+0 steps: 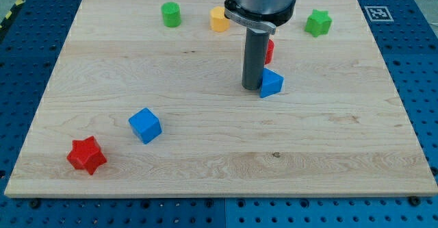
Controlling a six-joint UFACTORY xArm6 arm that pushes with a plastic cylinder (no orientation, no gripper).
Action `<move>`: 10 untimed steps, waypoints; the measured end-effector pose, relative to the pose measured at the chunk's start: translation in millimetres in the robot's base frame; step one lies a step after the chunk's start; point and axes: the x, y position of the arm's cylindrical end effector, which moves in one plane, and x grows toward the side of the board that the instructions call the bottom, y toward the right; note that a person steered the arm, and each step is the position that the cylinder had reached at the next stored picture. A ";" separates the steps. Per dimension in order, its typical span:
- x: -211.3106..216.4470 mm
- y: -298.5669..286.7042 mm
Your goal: Push the blue cube below the blue triangle
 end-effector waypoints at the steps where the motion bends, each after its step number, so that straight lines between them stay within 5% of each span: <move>1: 0.0 -10.7; 4: 21.4 -230.9; 5: 62.8 -234.8; 8: 97.5 -138.7; 10: 128.1 -163.6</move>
